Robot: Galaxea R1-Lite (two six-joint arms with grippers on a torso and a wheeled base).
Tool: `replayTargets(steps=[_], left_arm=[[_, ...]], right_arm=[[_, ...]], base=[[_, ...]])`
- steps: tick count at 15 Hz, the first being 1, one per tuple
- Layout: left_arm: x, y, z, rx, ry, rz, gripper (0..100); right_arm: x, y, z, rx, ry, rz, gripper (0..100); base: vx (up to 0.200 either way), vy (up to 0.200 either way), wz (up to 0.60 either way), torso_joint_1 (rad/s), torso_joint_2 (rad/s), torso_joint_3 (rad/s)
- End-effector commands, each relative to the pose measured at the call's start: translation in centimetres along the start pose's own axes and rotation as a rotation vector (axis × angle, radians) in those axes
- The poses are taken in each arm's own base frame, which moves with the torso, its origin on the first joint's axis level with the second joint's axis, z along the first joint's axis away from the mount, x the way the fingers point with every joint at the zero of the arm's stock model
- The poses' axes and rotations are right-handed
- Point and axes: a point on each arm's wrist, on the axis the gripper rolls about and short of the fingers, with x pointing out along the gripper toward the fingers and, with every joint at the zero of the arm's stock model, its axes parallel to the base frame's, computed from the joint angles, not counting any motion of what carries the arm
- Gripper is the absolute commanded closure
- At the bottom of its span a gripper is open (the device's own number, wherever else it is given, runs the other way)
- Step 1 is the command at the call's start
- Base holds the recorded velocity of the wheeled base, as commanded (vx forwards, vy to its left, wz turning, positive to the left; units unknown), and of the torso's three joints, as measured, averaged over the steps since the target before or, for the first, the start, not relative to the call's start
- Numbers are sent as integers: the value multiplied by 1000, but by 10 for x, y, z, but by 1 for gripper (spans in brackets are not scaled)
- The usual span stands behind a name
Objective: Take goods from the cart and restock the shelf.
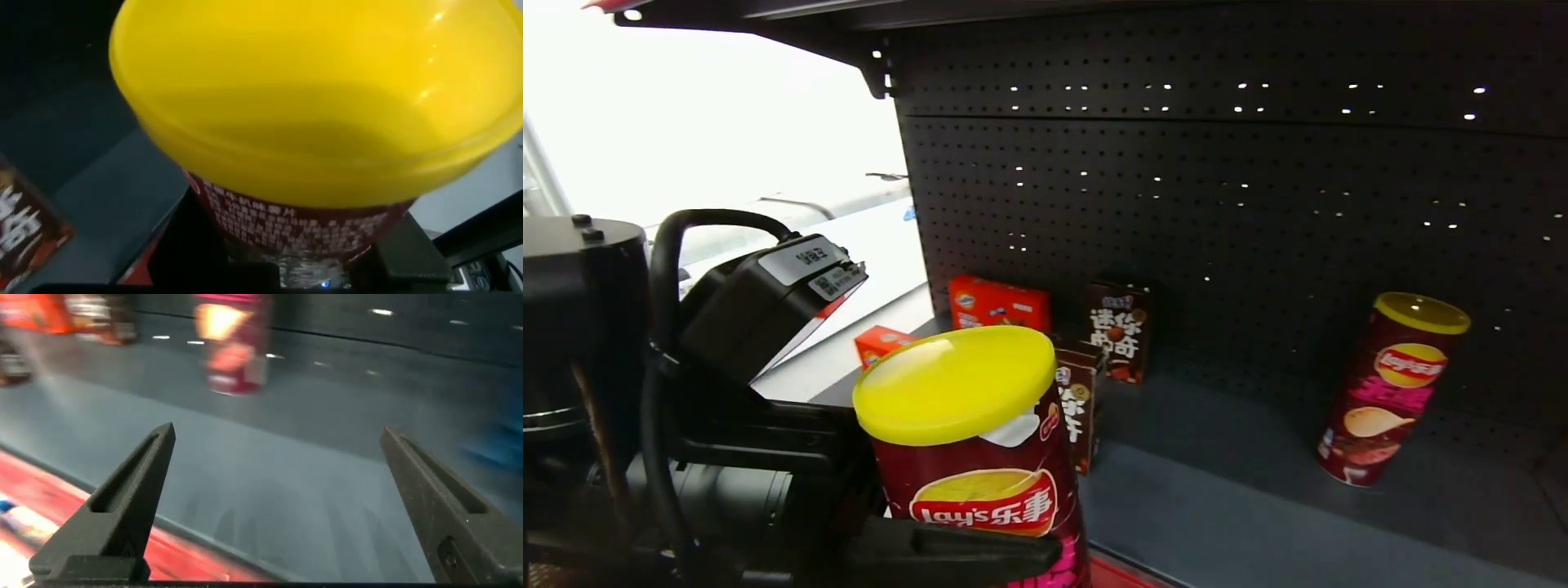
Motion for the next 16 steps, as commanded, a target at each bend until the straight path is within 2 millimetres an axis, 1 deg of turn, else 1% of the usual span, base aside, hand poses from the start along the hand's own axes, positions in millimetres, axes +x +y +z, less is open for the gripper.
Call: replayTargets(steps=[1, 7, 16], left_arm=[[2, 0, -1, -3, 4, -7, 100], [2, 2, -2, -8, 7, -1, 100], [0, 2, -7, -21, 15, 9, 100]], right_arm=[[0, 0, 0, -1, 0, 1, 0], [0, 0, 0, -1, 0, 1, 0], [0, 0, 0, -2, 0, 2, 0]], base=[[0, 0, -600, 2, 2, -2], [0, 0, -600, 4, 2, 2], [0, 0, 0, 0, 0, 0]])
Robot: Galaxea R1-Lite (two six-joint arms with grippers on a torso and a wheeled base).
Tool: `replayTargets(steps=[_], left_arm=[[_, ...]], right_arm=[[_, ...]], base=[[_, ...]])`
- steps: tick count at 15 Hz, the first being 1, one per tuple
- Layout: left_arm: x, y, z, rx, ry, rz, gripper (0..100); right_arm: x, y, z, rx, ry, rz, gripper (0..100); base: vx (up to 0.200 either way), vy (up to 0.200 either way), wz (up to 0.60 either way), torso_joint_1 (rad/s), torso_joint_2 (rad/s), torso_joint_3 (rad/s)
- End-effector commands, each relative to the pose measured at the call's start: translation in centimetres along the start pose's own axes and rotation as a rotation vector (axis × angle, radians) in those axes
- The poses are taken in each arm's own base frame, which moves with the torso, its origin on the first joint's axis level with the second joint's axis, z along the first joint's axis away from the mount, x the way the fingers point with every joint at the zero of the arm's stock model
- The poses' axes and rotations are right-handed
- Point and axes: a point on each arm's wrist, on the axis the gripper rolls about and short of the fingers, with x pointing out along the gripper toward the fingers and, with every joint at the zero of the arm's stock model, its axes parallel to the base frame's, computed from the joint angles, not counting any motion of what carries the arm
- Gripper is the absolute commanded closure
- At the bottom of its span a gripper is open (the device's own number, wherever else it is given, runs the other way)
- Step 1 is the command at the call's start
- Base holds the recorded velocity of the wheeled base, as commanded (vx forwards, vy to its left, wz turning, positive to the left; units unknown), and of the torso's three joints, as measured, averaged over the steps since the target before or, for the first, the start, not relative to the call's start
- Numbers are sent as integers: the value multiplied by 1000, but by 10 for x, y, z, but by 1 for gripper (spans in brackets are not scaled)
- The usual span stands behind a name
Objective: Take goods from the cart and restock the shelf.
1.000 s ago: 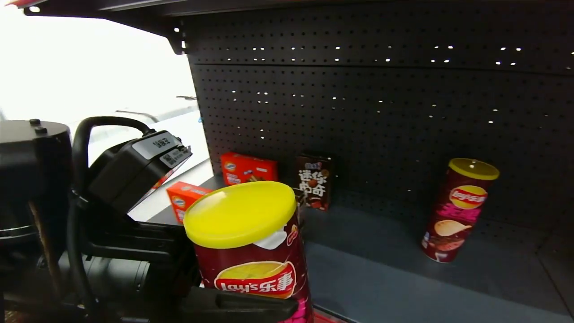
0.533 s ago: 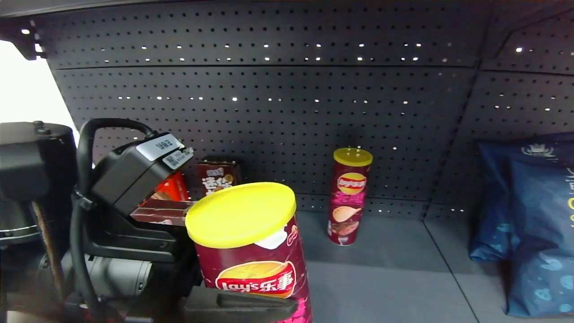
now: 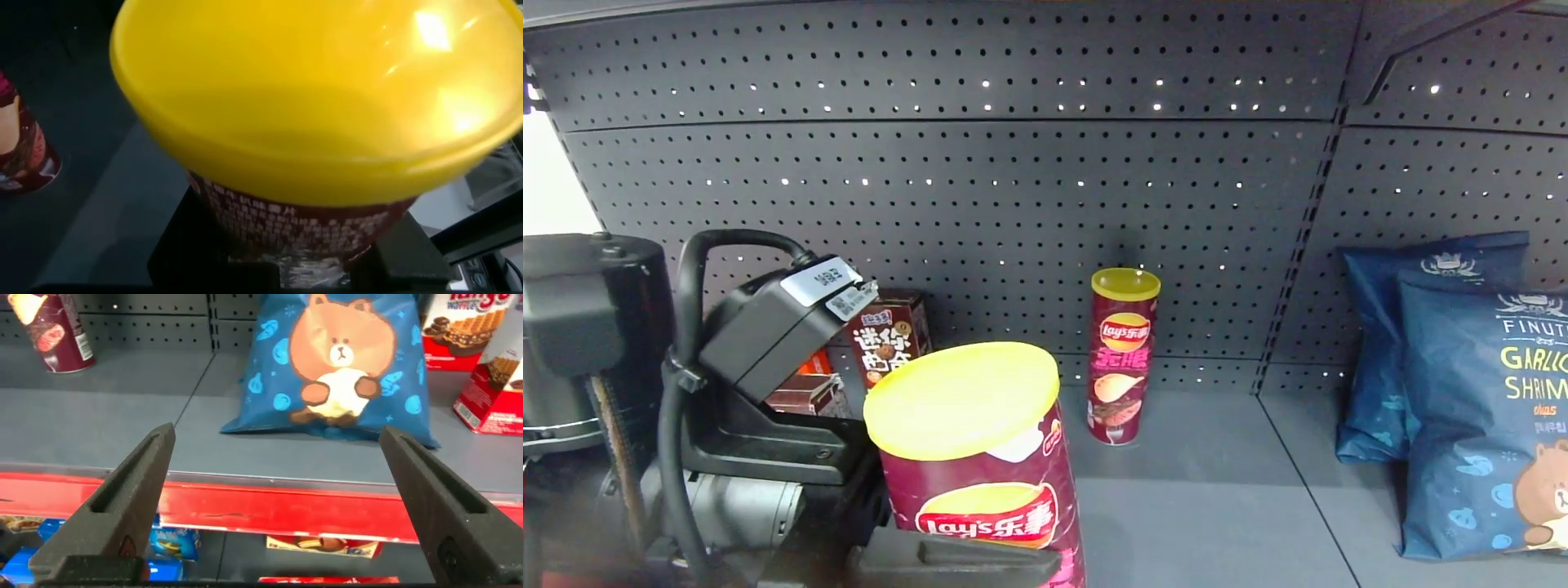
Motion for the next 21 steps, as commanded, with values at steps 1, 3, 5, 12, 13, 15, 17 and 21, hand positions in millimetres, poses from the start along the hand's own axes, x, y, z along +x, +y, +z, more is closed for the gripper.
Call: replayTargets(steps=[1, 3, 5, 12, 13, 15, 17, 21], left_arm=[[0, -1, -3, -7, 5, 0, 100], [0, 0, -1, -1, 0, 3, 100], [-1, 0, -5, -14, 11, 2, 100], [-2, 1, -8, -14, 8, 12, 100], [-1, 1, -8, -14, 8, 14, 100], [-1, 1, -8, -16, 9, 14, 100], [-2, 1, -7, -13, 6, 17, 100], [-4, 2, -10, -23, 9, 29, 100]], right_arm=[[0, 0, 0, 5, 5, -15, 0], [-1, -2, 12, 35, -13, -81, 0], [8, -2, 104, 57, -32, 43, 0], [27, 4, 109, -187, 82, 446, 0], [36, 7, 120, -185, 102, 498, 0], [52, 12, 133, -185, 135, 536, 0], [106, 33, 152, -192, 179, 601, 0], [161, 71, 145, -213, 194, 722, 0]], base=[[0, 0, 0, 0, 0, 0], [0, 0, 0, 0, 0, 0], [0, 0, 0, 0, 0, 0], [0, 0, 0, 0, 0, 0], [0, 0, 0, 0, 0, 0], [0, 0, 0, 0, 0, 0], [0, 0, 0, 0, 0, 0], [0, 0, 0, 0, 0, 0]])
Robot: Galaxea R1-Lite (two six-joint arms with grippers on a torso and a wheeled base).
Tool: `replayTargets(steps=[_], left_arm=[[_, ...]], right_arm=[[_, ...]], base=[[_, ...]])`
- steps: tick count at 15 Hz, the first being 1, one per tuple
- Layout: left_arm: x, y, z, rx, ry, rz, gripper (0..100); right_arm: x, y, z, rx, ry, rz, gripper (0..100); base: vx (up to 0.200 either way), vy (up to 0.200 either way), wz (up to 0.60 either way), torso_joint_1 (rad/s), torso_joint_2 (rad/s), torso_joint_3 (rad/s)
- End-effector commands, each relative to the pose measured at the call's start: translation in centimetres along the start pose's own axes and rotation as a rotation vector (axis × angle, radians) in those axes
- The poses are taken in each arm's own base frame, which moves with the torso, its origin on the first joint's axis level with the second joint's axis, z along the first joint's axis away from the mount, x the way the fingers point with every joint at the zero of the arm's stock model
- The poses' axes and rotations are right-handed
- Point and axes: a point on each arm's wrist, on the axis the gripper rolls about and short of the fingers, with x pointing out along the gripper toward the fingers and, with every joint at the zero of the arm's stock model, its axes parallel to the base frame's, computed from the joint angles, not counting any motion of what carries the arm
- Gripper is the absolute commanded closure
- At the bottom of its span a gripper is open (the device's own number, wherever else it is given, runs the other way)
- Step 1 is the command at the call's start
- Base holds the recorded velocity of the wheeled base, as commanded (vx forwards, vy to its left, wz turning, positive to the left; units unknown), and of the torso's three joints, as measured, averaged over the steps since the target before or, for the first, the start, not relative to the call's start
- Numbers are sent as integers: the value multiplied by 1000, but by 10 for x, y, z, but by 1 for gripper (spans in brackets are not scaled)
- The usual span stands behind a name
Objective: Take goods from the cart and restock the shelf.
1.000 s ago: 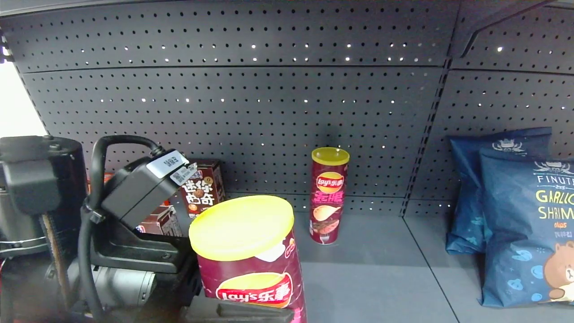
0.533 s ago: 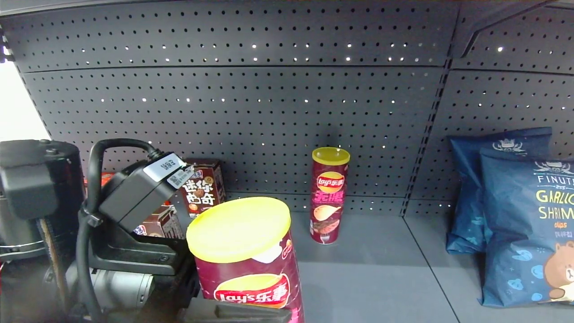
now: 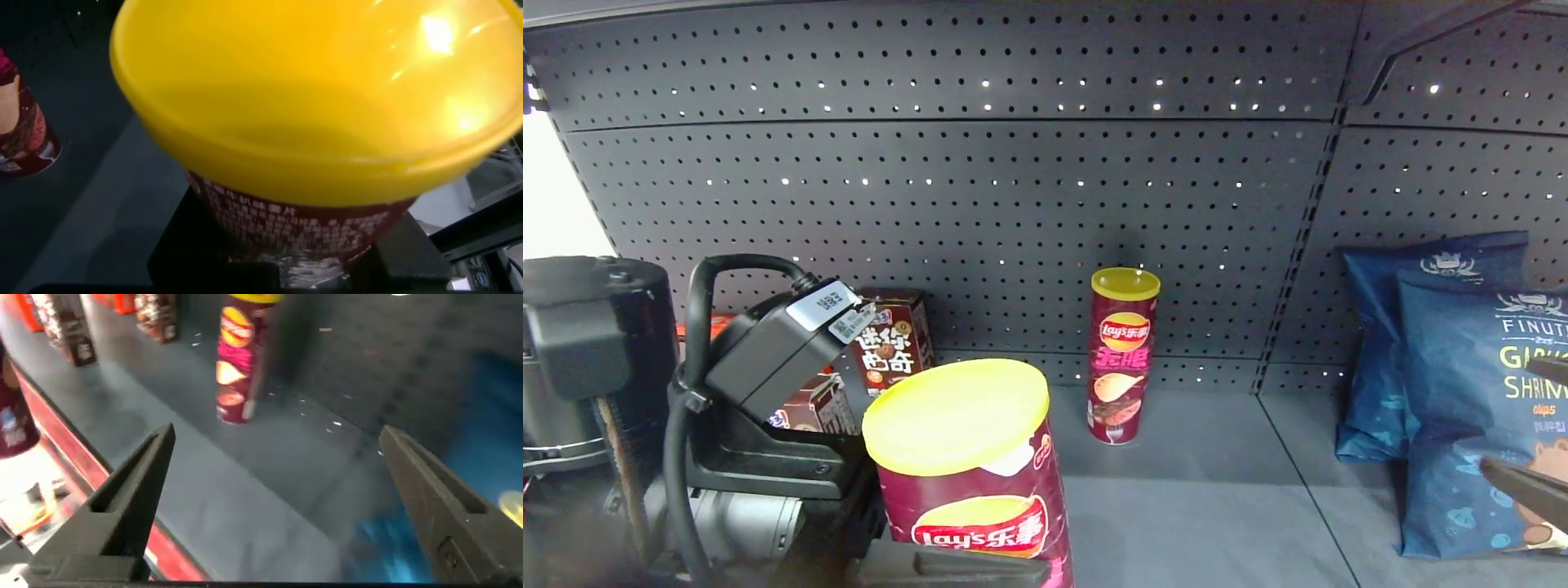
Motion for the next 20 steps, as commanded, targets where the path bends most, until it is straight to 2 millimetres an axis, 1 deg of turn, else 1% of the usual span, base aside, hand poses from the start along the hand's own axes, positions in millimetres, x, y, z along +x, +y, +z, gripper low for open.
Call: replayTargets(steps=[1, 4, 5, 8, 10, 11, 13, 14, 15, 17, 20], left_arm=[[-1, 1, -3, -10, 5, 8, 100], [-4, 3, -15, -38, 23, 21, 100], [-4, 3, -16, -42, 27, 22, 100], [-6, 3, -15, -38, 19, 29, 100], [-7, 3, -15, -39, 18, 33, 100], [-8, 3, -14, -39, 15, 36, 100], [-10, 6, -12, -37, 7, 52, 100], [-10, 6, -11, -36, 5, 53, 100], [-10, 6, -11, -36, 5, 53, 100], [-10, 6, -10, -34, 3, 53, 100], [-10, 6, -9, -33, 2, 53, 100]], right_arm=[[68, 0, -6, 11, 103, 149, 0], [95, 0, -5, 16, 112, 216, 0], [102, 0, -4, 16, 119, 225, 0], [133, 1, -8, 18, 164, 257, 0], [157, 4, -9, 17, 154, 297, 0], [173, 4, -17, 24, 154, 343, 0], [191, 0, -30, 38, 147, 391, 0], [198, -2, -34, 43, 145, 408, 0], [201, -3, -35, 45, 141, 415, 0], [215, -12, -37, 50, 127, 425, 0], [222, -15, -38, 49, 120, 419, 0]], base=[[0, 0, 0, 0, 0, 0], [0, 0, 0, 0, 0, 0], [0, 0, 0, 0, 0, 0], [0, 0, 0, 0, 0, 0], [0, 0, 0, 0, 0, 0], [0, 0, 0, 0, 0, 0], [0, 0, 0, 0, 0, 0], [0, 0, 0, 0, 0, 0], [0, 0, 0, 0, 0, 0], [0, 0, 0, 0, 0, 0], [0, 0, 0, 0, 0, 0]])
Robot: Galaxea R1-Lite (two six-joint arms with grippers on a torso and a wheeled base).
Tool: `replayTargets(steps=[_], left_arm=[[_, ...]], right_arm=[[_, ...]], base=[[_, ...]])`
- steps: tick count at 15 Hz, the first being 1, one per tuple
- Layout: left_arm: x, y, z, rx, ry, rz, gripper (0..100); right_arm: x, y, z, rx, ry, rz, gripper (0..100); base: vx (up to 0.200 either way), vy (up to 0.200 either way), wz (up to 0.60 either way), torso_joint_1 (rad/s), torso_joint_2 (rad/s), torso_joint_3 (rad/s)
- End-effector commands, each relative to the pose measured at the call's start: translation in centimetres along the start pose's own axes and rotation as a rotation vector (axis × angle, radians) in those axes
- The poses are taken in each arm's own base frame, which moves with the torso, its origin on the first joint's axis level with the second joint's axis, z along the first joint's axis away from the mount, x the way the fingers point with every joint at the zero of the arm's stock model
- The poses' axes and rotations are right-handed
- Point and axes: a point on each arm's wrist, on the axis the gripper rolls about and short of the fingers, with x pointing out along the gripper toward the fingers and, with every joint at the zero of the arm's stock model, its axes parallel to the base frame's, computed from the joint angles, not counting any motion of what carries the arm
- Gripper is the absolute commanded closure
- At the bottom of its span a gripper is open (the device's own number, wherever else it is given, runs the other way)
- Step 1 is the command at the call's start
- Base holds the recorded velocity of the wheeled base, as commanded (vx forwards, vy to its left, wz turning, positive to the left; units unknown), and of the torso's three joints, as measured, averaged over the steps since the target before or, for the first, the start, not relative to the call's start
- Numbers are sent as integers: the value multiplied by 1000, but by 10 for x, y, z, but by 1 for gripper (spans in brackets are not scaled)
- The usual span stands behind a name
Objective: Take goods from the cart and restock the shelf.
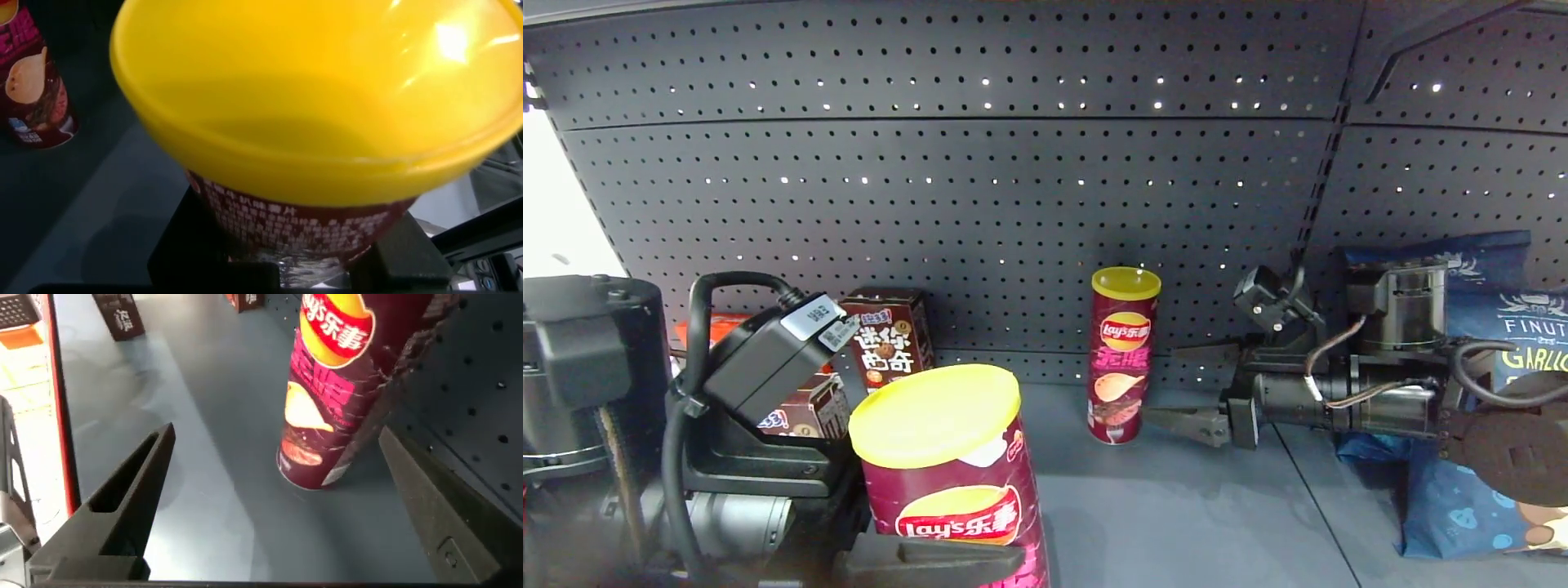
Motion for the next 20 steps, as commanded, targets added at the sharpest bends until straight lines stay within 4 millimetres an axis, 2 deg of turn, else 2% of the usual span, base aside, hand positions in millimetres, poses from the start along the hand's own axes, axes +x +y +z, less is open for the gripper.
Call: replayTargets(steps=[1, 6, 10, 14, 20], left_arm=[[0, 0, 0, 0, 0, 0, 100], [0, 0, -1, -5, 4, 0, 100], [0, -1, 0, -2, 2, 0, 100], [-3, -4, 0, 6, -5, -1, 100], [-4, -5, 0, 7, -7, -1, 100]], right_arm=[[8, -7, -8, 18, 17, 24, 0], [16, -26, -20, 29, -16, 103, 0], [28, -40, -22, 29, -23, 102, 0], [49, -55, -30, 21, -48, 152, 0], [60, -69, -38, 23, -66, 191, 0]], base=[[0, 0, 0, 0, 0, 0], [0, 0, 0, 0, 0, 0], [0, 0, 0, 0, 0, 0], [0, 0, 0, 0, 0, 0], [0, 0, 0, 0, 0, 0]])
